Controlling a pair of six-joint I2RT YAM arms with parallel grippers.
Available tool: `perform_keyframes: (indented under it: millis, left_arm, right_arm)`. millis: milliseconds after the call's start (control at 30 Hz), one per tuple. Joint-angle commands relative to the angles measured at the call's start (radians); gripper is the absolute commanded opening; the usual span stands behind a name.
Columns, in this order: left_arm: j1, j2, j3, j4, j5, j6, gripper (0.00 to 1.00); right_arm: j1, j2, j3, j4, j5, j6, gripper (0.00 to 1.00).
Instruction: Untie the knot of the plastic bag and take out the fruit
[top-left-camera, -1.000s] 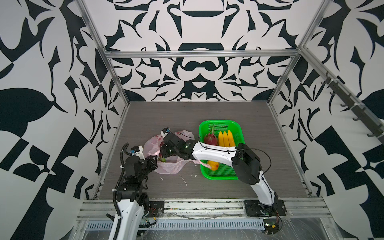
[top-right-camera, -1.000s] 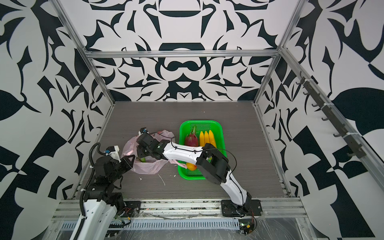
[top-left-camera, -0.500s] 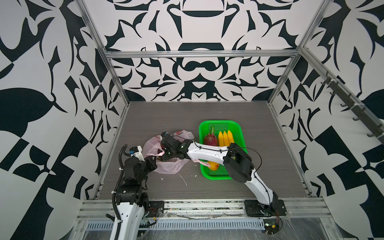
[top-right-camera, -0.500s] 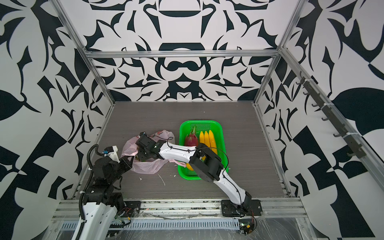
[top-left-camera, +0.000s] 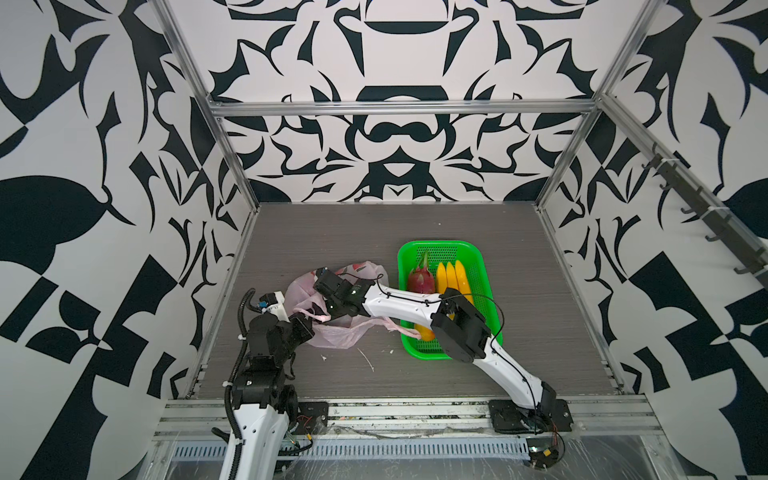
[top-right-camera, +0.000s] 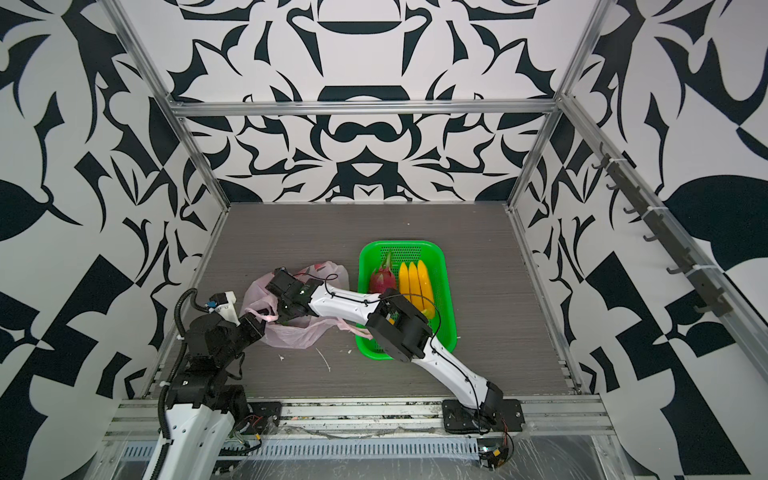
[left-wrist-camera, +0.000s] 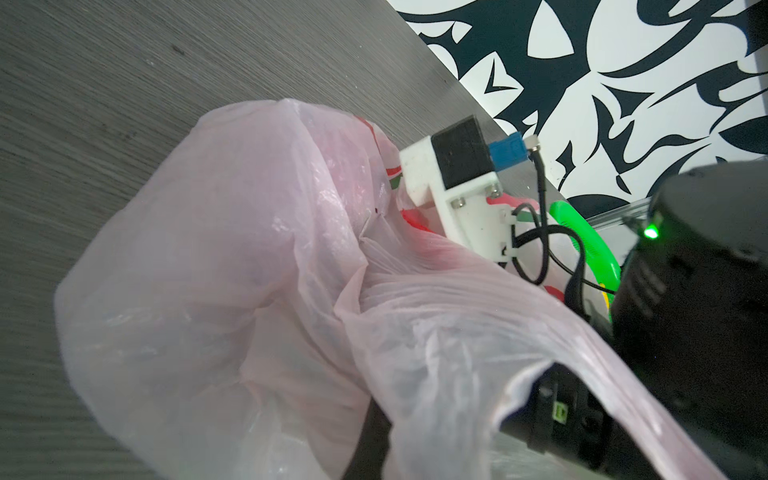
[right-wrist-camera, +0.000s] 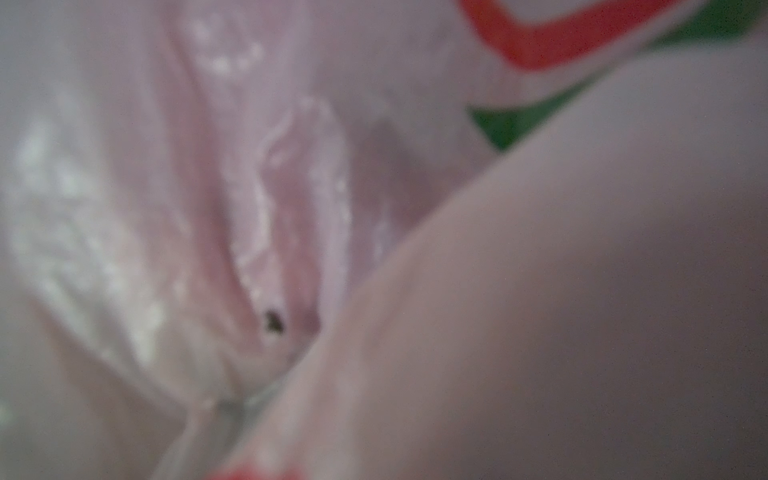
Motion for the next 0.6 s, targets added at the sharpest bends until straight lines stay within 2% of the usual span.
perform_keyframes:
  millis: [0, 367, 567]
  left_arm:
    - [0.002, -0.001, -0.012, -0.010, 0.015, 0.001, 0.00]
    - [0.002, 0.008, -0.012, -0.003, 0.011, 0.006, 0.00]
    - [0.002, 0.033, -0.007, 0.006, -0.003, 0.005, 0.00]
  right_arm:
    - [-0.002, -0.006, 0.040, -0.047, 0.013, -0.004, 0.50]
    - [-0.004, -0.017, 0.016, -0.040, 0.031, 0.001, 0.16]
    - [-0.011, -0.069, -0.042, -0.011, 0.039, 0.005, 0.06]
